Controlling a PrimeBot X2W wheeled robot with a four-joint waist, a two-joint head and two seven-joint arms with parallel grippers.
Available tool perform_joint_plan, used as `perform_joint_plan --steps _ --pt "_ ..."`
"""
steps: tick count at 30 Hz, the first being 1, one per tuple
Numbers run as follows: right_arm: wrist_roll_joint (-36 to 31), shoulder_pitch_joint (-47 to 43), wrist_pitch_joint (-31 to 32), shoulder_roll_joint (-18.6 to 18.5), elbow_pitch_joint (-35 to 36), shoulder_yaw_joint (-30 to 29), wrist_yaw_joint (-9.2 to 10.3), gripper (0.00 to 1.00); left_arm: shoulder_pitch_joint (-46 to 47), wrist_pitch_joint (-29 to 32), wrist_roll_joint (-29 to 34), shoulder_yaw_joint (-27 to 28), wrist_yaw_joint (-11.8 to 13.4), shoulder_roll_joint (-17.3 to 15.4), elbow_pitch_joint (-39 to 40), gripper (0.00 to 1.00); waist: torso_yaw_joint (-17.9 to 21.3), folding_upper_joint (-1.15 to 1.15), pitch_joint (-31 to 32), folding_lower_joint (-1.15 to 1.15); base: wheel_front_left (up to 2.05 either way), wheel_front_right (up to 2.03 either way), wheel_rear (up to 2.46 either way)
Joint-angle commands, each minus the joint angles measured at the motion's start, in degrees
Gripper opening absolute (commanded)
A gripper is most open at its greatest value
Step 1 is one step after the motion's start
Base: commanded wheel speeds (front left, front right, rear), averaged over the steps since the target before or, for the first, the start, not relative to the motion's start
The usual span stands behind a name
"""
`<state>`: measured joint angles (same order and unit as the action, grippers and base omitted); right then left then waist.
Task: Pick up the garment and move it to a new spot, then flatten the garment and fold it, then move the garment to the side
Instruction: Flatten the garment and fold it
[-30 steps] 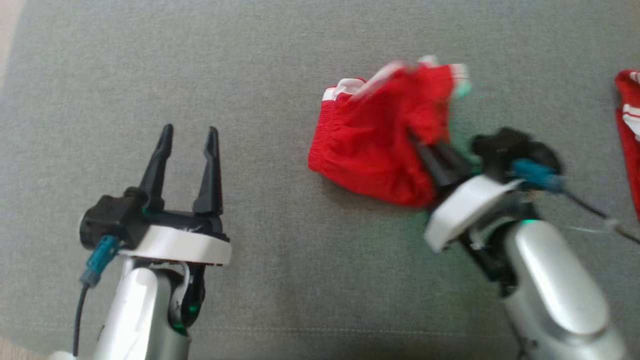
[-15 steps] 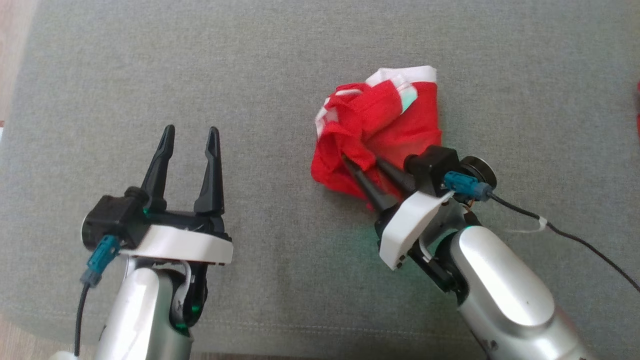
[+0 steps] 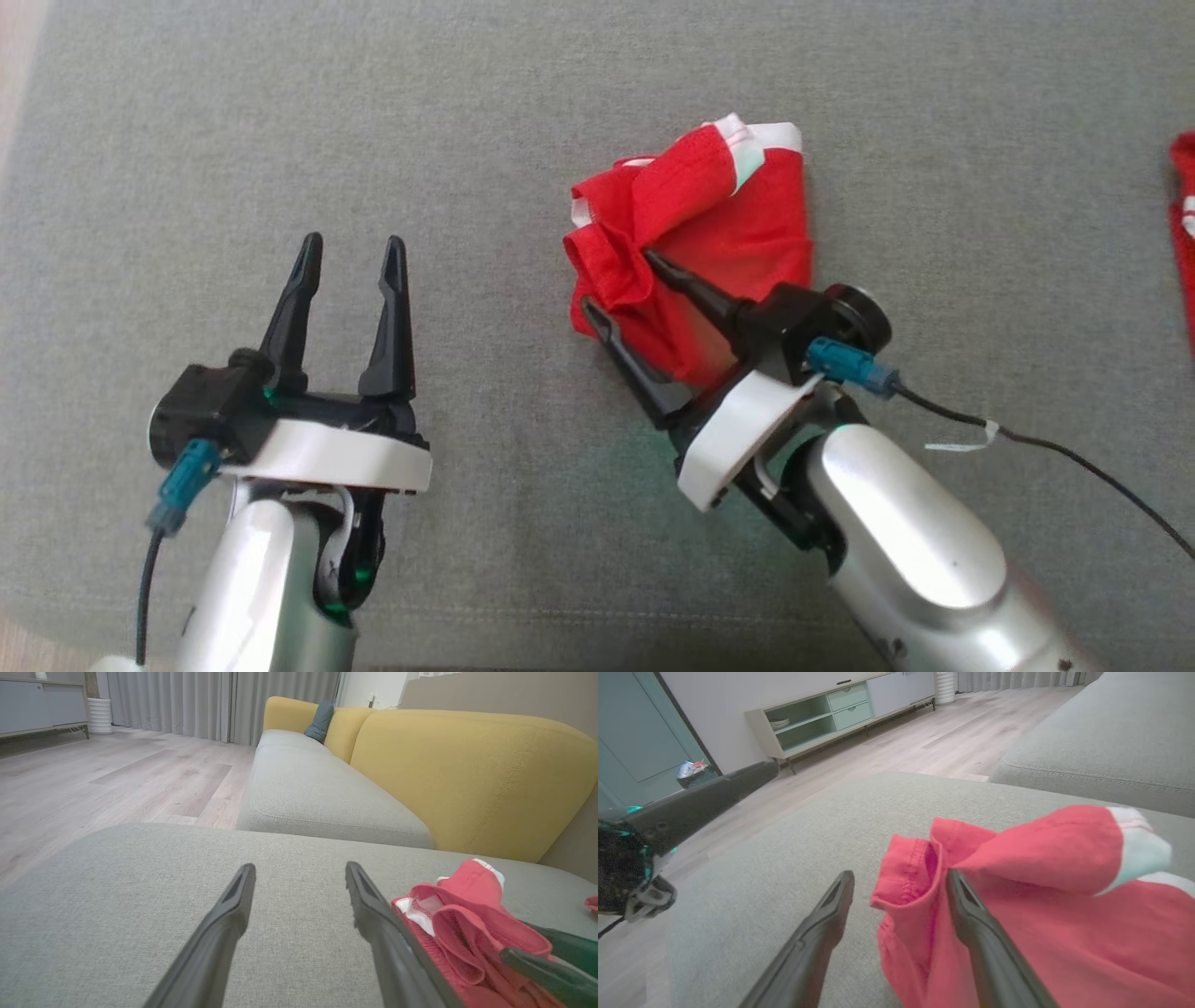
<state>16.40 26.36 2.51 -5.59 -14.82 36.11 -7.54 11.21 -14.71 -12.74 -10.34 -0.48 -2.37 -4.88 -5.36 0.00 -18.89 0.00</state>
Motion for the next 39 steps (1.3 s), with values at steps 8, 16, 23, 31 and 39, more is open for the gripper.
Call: perform_joint_plan --steps 8,16,23,31,39 --pt "2.17 -4.59 -4.59 1.8 5.66 -3.44 0.05 1.0 -0.36 -0.29 1.35 2.95 -0.12 -0.51 1.71 1.0 1.91 0.0 2.21 0.0 0.0 0.0 0.0" --pt "0.52 -12.5 -6.65 1.76 10.88 -19.88 0.05 1.0 -2.28 -0.29 2.52 4.41 -0.2 -1.04 2.12 1.0 4.22 0.0 3.89 0.0 0.0 0.0 0.0" --pt "-2.17 -18.93 -5.78 1.61 15.81 -31.47 0.05 1.0 -3.87 -0.29 3.08 5.24 -0.17 -1.7 2.44 1.0 5.69 0.0 5.04 0.0 0.0 0.0 0.0" --pt "-3.3 -22.3 -4.18 1.78 19.57 -34.51 0.05 1.0 -4.94 -0.29 3.35 5.56 -0.01 -2.37 2.49 1.0 6.21 0.0 6.06 0.0 0.0 0.0 0.0" --pt "-3.67 -23.11 -3.12 1.97 20.97 -34.98 0.05 1.0 -5.41 -0.29 3.51 5.14 0.28 -2.41 2.63 1.0 5.87 0.0 6.42 0.0 0.0 0.0 0.0"
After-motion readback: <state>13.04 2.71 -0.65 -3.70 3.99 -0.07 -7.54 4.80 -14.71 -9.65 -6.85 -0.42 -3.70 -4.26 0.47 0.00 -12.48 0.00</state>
